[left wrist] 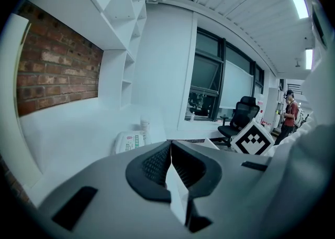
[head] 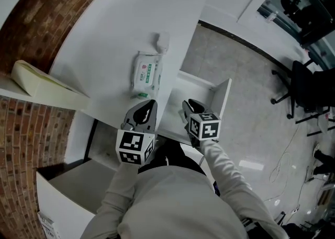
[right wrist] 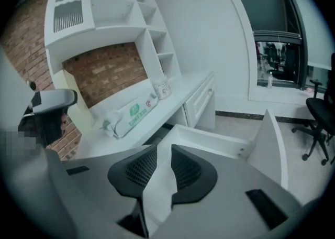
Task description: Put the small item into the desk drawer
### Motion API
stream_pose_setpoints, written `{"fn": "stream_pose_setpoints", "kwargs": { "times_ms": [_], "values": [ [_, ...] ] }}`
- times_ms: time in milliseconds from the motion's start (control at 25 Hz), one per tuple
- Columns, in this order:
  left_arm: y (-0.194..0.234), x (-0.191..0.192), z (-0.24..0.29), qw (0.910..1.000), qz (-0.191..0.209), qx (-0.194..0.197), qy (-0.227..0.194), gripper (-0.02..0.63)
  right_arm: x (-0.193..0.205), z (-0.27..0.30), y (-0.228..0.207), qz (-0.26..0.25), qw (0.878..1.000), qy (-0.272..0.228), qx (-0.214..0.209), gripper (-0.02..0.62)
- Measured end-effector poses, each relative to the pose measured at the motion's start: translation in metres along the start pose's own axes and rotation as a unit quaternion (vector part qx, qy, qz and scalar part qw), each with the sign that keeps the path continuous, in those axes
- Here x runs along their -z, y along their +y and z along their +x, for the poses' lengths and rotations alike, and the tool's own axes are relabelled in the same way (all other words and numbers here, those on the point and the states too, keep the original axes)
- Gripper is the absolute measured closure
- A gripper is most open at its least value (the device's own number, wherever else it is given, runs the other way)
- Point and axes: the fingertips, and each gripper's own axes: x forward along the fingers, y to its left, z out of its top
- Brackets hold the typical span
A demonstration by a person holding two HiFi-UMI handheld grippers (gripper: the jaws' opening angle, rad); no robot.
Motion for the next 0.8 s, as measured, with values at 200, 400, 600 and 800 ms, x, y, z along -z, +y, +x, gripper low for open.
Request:
{"fn": "stream_pose_setpoints", "kwargs": {
  "times_ms": [200,400,600,800],
  "values": [
    [-0.004,-0.003,-0.002,0.9999,0.003,0.008,-0.007,0.587,-0.028,-0.029,0.012,-0.002,0.999,-0.053,-0.009,0.506],
    [-0.003,-0.005,-0.006,0.9999,0.007,0.012,-0.010,0.586,-0.049,-0.057,0.020,-0.004,0.995,-0.099,-0.007,0.534],
    [-0.002,-0.006,-0.008,0.9997,0.009,0.018,-0.014,0.587,-0.062,-0.080,0.026,0.005,0.991,-0.136,-0.004,0.541],
    [-0.005,-0.008,-0.009,0.9994,0.010,0.026,-0.019,0.588,-0.071,-0.104,0.032,0.008,0.986,-0.168,0.007,0.562]
  ]
}}
